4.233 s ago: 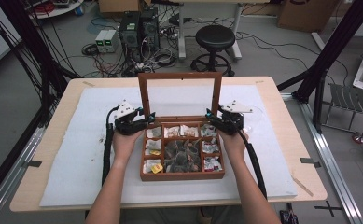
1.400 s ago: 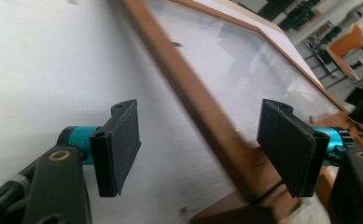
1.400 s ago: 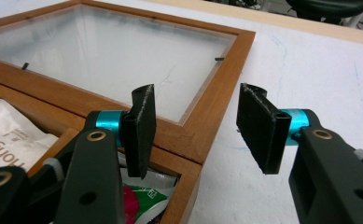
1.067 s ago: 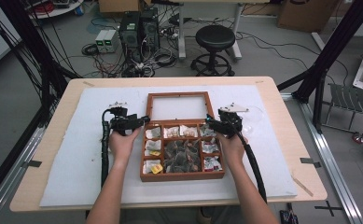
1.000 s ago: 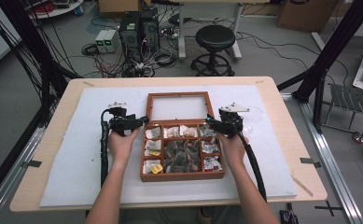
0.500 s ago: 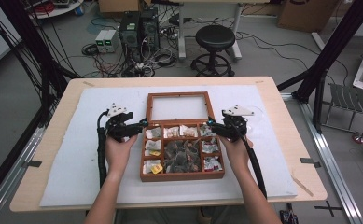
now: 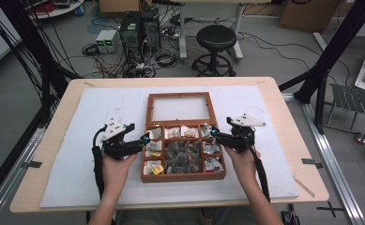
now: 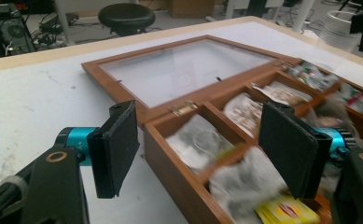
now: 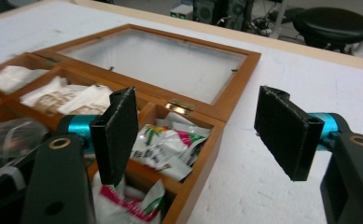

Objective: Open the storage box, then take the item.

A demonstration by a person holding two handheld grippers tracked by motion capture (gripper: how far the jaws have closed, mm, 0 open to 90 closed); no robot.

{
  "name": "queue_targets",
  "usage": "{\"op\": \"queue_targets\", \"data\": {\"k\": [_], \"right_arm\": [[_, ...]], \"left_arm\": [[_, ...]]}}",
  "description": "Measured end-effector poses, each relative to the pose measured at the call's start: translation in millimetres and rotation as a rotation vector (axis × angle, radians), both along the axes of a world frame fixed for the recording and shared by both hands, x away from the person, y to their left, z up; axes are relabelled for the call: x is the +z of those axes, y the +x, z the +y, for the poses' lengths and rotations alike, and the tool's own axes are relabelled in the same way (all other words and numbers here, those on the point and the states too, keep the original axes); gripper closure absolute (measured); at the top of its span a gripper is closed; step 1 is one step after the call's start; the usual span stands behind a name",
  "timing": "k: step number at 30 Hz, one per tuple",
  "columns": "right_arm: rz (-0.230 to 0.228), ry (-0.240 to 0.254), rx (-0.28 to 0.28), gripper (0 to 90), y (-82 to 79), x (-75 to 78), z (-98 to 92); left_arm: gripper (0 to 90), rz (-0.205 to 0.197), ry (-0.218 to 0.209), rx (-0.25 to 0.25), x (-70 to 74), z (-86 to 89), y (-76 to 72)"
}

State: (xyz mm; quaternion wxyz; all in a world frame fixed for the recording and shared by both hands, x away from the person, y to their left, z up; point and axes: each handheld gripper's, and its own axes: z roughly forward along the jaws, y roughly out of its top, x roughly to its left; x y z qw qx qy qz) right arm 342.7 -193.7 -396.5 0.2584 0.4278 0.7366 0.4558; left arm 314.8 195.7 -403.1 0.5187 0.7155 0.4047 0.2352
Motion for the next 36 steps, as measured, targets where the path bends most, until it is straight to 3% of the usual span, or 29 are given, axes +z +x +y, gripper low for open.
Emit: {"op": "queue_targets", "data": {"k": [4,14,16,17,20,23,30,36], "right_arm": [[-0.030,0.015,0.021,29.7,-18.6,6.5,-3.3],[-0.092,0.054,0.055,27.0,-51.4,14.2,-14.9],[-0.101,0.054,0.058,27.0,-54.1,13.9,-16.2],[-0.100,0.056,0.061,26.7,-56.6,12.8,-18.5],[-0.101,0.065,0.055,26.3,-59.1,11.3,-20.8],[-0.111,0.051,0.056,26.3,-61.9,12.4,-22.2],[-0.113,0.070,0.057,26.2,-66.3,14.4,-28.3],[-0.138,0.071,0.125,31.1,-67.7,18.3,-23.7]], "left_arm": [[26.9,-0.040,0.014,-0.019,-1.4,-3.9,-23.9],[25.5,-0.123,-0.002,-0.048,2.0,-3.6,-57.1],[25.5,-0.140,0.005,-0.040,0.3,-1.9,-63.6],[25.5,-0.153,0.049,-0.048,-0.3,-1.7,-67.7],[25.5,-0.152,0.064,-0.035,-1.6,1.2,-71.2],[25.5,-0.136,0.047,-0.023,-2.7,8.9,-73.8],[25.5,-0.145,0.018,-0.025,0.4,11.5,-77.1],[25.5,-0.134,0.024,-0.059,-0.8,8.1,-74.9]]}}
